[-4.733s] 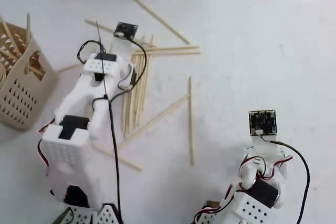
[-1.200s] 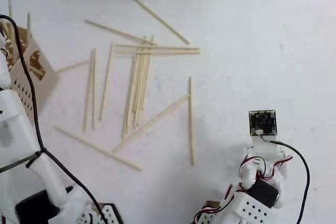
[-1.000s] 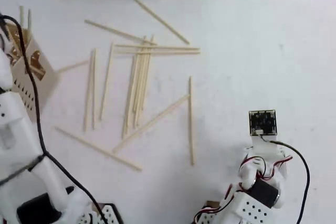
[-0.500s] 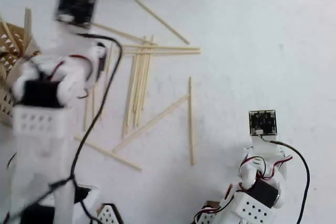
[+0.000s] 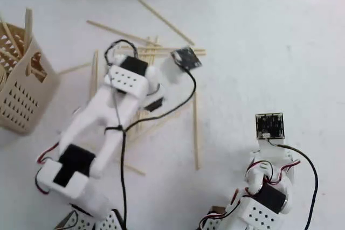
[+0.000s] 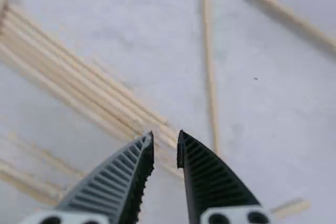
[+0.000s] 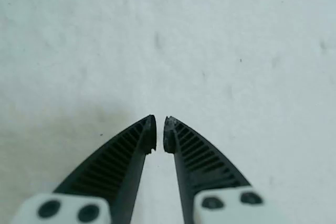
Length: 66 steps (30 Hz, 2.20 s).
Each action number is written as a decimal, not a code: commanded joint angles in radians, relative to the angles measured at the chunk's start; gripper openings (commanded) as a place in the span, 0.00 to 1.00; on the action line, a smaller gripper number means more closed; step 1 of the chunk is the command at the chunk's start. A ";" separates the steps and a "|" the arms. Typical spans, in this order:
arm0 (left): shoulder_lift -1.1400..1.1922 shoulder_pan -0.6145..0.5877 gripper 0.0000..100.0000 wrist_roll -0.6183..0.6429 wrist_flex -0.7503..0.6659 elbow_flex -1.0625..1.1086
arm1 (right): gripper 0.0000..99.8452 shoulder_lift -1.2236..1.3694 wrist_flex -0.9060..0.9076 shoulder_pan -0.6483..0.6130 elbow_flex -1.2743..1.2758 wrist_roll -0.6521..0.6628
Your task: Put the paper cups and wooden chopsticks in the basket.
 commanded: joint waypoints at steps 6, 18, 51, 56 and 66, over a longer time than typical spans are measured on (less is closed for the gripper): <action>0.206 0.110 0.14 -0.009 -0.117 -0.018 | 0.04 -0.001 -0.002 0.012 0.009 -0.002; 0.286 0.110 0.11 0.044 -0.161 -0.023 | 0.04 -0.001 -0.002 0.012 0.009 -0.002; -0.166 -0.163 0.02 0.307 0.219 -0.663 | 0.04 -0.001 -0.002 0.012 0.009 -0.002; -0.303 -0.331 0.02 0.311 0.210 -0.830 | 0.04 -0.001 -0.002 0.012 0.009 -0.002; -0.503 -0.779 0.02 0.540 -0.115 -0.720 | 0.04 -0.001 -0.002 0.012 0.009 -0.002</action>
